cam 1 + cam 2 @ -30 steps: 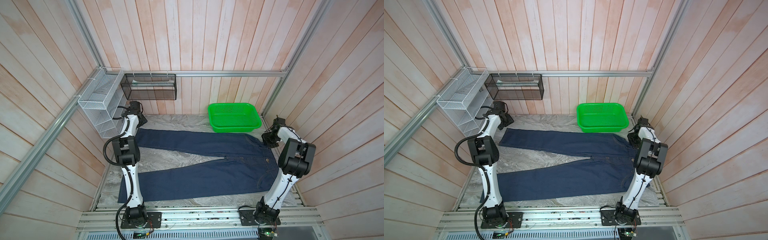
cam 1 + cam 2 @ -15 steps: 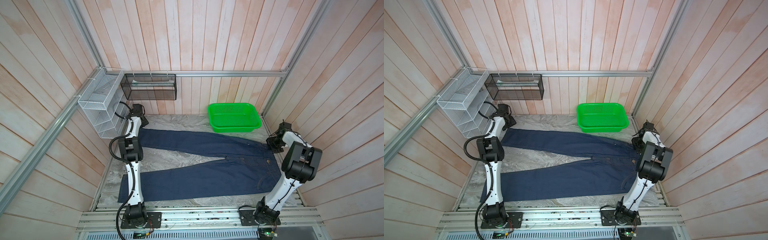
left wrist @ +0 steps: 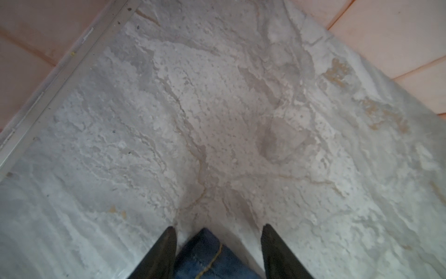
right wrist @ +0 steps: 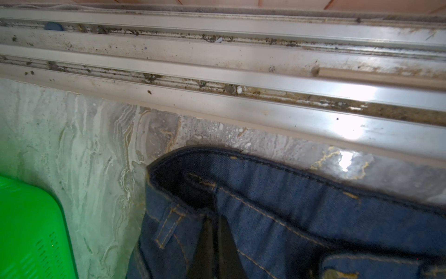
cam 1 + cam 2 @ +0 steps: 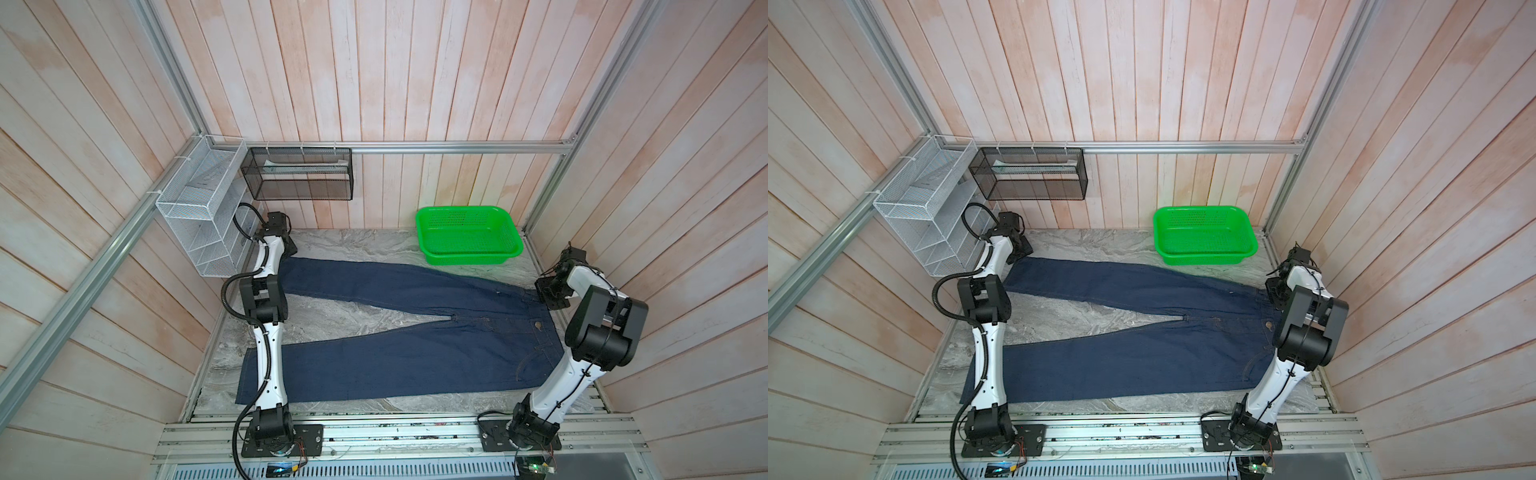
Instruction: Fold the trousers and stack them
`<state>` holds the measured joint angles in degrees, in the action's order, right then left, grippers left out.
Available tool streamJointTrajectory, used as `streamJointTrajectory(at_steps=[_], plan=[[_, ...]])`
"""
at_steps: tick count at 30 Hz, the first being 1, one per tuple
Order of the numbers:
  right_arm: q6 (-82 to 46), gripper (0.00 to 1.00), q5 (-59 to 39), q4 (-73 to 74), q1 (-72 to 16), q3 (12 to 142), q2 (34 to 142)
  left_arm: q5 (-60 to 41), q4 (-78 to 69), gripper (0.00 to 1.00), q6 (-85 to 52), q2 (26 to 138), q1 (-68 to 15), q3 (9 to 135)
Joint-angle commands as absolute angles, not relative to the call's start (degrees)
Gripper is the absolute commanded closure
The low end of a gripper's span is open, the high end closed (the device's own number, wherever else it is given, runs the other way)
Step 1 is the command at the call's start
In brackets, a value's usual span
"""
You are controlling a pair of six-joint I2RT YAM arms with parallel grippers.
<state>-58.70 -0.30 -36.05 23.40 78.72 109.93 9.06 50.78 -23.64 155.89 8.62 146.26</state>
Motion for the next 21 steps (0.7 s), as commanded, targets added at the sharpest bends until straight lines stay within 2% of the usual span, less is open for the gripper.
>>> streamJointTrajectory(at_steps=[1, 4, 11, 14, 21], plan=[[-58.4, 1.00, 0.8, -36.8, 24.1, 78.2, 108.0, 7.5, 57.6, 0.47, -22.3, 159.6, 10.6, 143.7], [-58.6, 1.00, 0.5, -36.5, 24.1, 78.2, 107.5, 6.3, 58.8, 0.52, -21.0, 158.1, 10.6, 141.5], [-59.0, 1.00, -0.1, -35.8, 24.2, 77.5, 107.0, 5.5, 64.4, 0.57, -19.1, 158.0, 10.0, 143.0], [-59.2, 1.00, -0.5, -35.4, 24.1, 77.1, 107.0, 5.1, 65.1, 0.64, -18.9, 158.6, 9.6, 144.0], [-59.1, 1.00, -1.7, -34.8, 24.1, 76.8, 106.8, 6.4, 62.7, 0.93, -21.0, 156.7, 9.2, 143.8]])
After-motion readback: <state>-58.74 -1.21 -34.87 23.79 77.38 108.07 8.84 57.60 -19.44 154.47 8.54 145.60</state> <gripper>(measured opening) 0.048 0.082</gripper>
